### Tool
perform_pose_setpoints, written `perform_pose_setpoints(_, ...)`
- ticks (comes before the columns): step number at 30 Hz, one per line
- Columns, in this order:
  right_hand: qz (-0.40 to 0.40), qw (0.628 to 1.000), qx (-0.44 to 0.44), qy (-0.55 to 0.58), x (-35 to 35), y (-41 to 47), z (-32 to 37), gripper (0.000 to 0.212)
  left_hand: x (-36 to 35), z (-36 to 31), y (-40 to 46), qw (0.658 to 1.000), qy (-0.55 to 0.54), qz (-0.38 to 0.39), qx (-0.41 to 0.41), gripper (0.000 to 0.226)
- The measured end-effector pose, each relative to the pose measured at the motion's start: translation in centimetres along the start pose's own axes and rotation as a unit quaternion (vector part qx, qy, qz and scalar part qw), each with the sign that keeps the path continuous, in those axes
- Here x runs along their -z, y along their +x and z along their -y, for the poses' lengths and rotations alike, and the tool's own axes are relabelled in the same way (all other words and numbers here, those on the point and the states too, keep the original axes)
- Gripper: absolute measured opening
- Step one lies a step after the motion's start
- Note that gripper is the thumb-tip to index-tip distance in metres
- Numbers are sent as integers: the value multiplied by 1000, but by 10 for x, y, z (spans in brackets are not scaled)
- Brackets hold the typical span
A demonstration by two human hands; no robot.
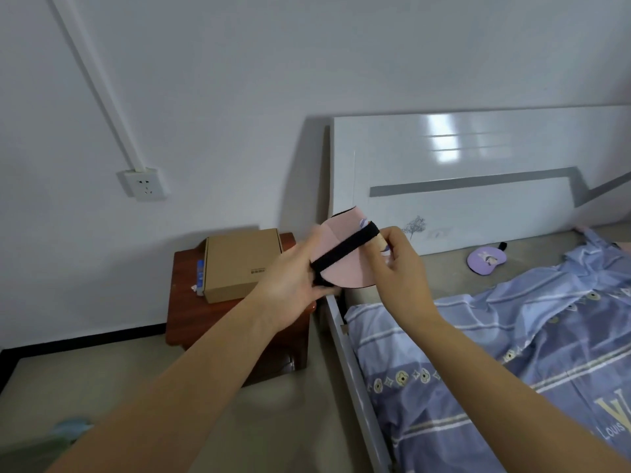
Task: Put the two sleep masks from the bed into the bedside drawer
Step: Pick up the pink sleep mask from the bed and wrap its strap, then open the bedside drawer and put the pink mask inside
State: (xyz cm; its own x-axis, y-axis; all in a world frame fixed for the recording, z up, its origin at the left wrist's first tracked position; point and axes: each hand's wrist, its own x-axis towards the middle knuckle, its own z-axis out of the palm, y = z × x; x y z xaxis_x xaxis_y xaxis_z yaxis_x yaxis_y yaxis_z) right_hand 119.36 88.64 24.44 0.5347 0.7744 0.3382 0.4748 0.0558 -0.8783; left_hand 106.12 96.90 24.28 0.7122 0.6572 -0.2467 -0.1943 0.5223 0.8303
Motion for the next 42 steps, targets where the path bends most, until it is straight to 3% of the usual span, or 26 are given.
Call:
perform_pose_setpoints(4, -4, 993, -86, 87, -9, 7, 0, 25, -2, 8, 0, 999, 20, -41, -13, 27)
perform_pose_setpoints(8, 70, 932, -242, 262, -7, 16, -3, 16, 12, 8, 3, 999, -6, -32, -28, 19)
perform_pose_setpoints(16, 198, 870, -324, 314, -21, 26, -27, 24, 48, 15, 11, 992, 101, -80, -2, 15)
perform_pose_setpoints(20, 232, 873, -360, 233, -50, 23, -53, 25, 81, 28, 10, 990, 93, -95, 43, 19)
perform_pose_setpoints(25, 250, 814, -455, 261, -103, -2, -105, 14, 148, 79, 2, 987, -25, -105, 118, 31)
perform_pose_setpoints(31, 295, 801, -509, 110, -181, -47, -191, 32, 244, 162, 10, 966, -59, -108, 228, 34)
perform_pose_setpoints(34, 309, 817, -486, 10, -217, -56, -245, 32, 305, 193, 31, 930, -58, -228, 281, 30)
perform_pose_setpoints(37, 297, 840, -449, -69, -246, -50, -298, 29, 363, 215, 59, 887, -13, -365, 282, 42)
perform_pose_setpoints(42, 286, 880, -339, -172, -278, -24, -371, 30, 433, 234, 97, 835, 189, -494, 152, 59)
